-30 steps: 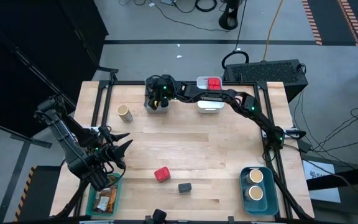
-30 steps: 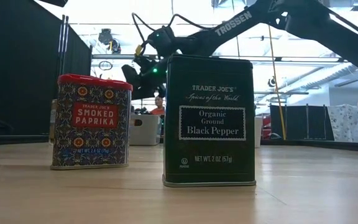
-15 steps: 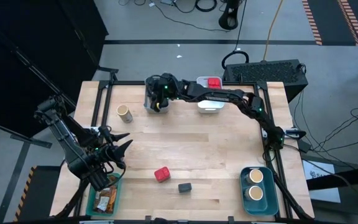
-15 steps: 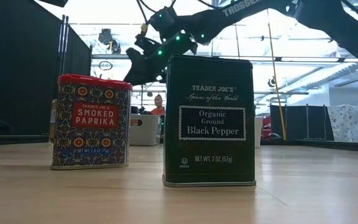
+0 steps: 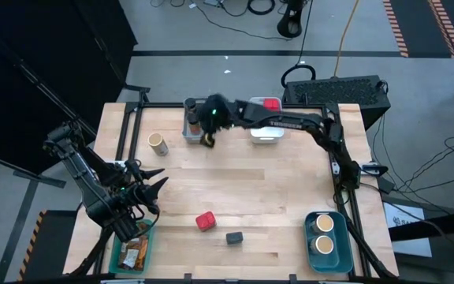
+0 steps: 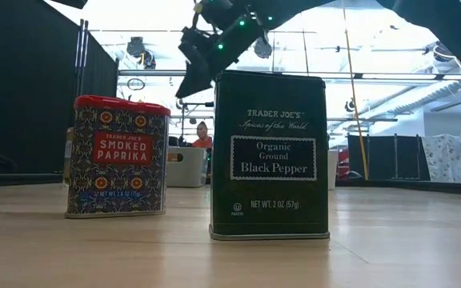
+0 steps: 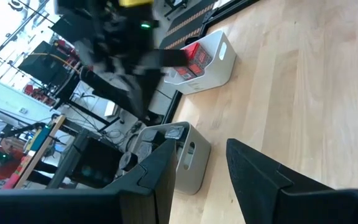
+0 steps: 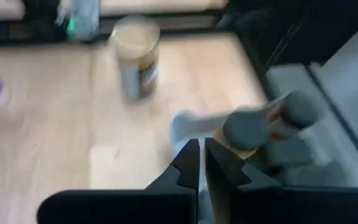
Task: Sort spices by type
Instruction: Put the black spice bottle into the gray bin
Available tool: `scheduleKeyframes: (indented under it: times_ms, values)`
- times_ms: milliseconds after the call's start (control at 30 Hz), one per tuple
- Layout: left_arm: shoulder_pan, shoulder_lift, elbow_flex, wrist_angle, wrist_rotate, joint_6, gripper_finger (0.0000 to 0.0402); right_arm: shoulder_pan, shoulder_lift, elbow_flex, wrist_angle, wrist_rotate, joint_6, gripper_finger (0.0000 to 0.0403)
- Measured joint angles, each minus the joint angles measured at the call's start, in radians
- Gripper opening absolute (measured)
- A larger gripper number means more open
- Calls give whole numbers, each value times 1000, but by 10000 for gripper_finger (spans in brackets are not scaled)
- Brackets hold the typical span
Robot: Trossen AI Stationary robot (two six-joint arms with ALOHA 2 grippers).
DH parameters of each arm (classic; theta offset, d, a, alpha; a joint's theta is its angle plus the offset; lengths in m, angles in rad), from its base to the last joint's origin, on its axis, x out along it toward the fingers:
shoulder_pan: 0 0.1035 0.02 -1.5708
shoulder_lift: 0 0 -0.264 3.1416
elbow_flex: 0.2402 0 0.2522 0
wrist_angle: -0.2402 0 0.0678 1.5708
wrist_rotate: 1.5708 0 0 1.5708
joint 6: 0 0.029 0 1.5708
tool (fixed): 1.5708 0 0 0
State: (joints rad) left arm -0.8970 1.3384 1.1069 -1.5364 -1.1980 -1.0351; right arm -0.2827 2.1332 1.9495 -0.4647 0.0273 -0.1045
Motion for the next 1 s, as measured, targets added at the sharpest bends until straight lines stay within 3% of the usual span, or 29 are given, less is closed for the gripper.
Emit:
scheduleKeyframes:
  times_ms: [167,433,1000]
  values:
    - [0,0,0,0,-1,0,144,21,45,-2,-21,36,-13,2]
    - [0,0,0,1,-9,0,144,9,128,-2,102,108,-30,1]
    - [0,0,0,0,-16,3,144,-52,222,-1,217,99,-33,0]
